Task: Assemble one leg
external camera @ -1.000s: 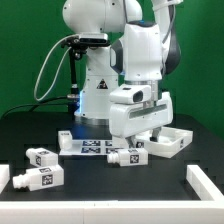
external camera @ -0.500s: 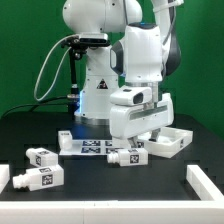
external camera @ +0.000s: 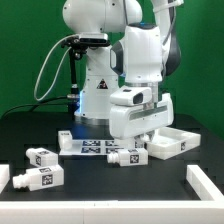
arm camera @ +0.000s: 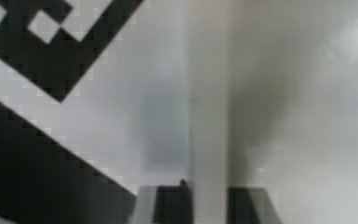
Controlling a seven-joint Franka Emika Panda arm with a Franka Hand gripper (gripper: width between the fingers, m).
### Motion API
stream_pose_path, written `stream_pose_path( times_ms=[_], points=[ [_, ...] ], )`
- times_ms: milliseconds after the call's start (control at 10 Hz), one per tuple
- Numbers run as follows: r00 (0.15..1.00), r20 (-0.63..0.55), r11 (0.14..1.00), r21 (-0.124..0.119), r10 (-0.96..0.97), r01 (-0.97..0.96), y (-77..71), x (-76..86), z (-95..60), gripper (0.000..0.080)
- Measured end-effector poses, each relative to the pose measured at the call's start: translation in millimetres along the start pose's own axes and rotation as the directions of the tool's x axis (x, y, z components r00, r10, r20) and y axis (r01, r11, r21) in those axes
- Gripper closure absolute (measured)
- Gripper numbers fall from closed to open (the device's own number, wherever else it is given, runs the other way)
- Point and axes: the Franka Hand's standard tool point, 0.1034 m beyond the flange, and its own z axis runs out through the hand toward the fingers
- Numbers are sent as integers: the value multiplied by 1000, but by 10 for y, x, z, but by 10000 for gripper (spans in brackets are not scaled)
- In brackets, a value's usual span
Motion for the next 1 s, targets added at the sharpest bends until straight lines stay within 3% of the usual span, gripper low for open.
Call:
stream_pose_path(
  times_ms=[100, 200, 300, 500, 600, 700, 1000],
  points=[
    [995, 4, 995, -6, 96, -96, 100, -15, -119, 745],
    [971, 30, 971, 2, 237, -238, 90, -2, -294, 745],
    [946, 56, 947, 7, 320, -321, 92, 66, -582, 745],
    [897, 55, 898, 1, 440, -440, 381, 73, -966, 745],
    [878, 41, 879, -3, 477, -477, 557, 57, -1035, 745],
    [914, 30, 914, 5, 405, -405, 647, 54, -1026, 745],
    [902, 39, 903, 6, 429, -429, 624, 42, -996, 745]
  ],
)
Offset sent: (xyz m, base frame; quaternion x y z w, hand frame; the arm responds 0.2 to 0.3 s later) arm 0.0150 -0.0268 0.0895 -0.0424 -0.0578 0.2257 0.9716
